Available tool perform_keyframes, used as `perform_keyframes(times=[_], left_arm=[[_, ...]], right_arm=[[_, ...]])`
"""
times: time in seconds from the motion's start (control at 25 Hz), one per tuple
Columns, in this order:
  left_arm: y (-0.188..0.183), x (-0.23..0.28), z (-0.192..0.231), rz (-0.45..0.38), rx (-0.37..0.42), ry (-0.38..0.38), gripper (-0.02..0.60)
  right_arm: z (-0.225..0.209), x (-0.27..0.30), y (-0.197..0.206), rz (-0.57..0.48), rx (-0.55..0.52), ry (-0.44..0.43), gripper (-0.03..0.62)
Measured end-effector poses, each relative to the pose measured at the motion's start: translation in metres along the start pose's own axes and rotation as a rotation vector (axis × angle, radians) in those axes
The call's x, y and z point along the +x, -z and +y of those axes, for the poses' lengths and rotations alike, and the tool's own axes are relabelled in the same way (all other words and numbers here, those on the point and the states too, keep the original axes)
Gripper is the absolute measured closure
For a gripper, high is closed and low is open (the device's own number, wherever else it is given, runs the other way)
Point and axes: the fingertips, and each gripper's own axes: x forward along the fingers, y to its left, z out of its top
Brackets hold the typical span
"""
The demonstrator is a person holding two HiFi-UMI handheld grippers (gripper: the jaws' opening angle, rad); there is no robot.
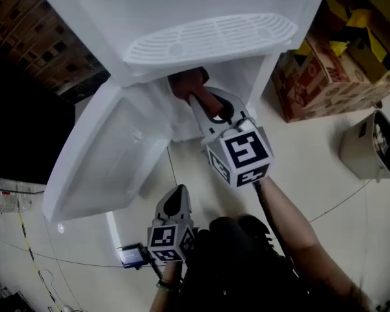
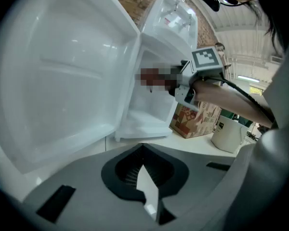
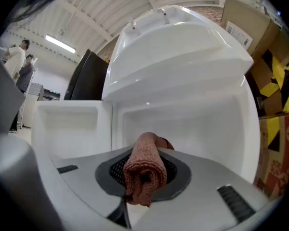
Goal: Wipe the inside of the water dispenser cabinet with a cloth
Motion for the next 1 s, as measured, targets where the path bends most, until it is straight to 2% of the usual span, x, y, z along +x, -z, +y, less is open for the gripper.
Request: perform_keyframes(times=[0.12,0.24,0.6,0.8,0.88,1.0], left_arm=[[0.001,-0.004,0.005,-0.007,-0.013,-0.026,0.597],[0.001,-0.007,0.011,-0.012,-0.019,-0.044,0.597],[0.008,-0.002,0.013,0.002,-0.026,-0.036,0.595],[0.008,0.003,0.016,0.005,-0.035,-0.029,0.595],[0.006,0.004,0.016,0.003,-0.029,-0.024,0.595],[0.006,0.005,0.019,0.002,-0.032,-0.028,0.597]], right_arm=[[0.01,0.011,-0.029,-0.08,-0.019,-0.067,0.516],[0.026,0.016,-0.018,-0.043,-0.051,-0.117,0.516],[0.037,0.024,0.098,0.237,-0.01,-0.137,0.515],[0.038,0.023,0.154,0.387,-0.048,-0.166,0.516],[0.037,0.023,0.155,0.393,-0.081,-0.176,0.516],[0.024,0.032,0.11,0.273,-0.128,-0.145,0.516]])
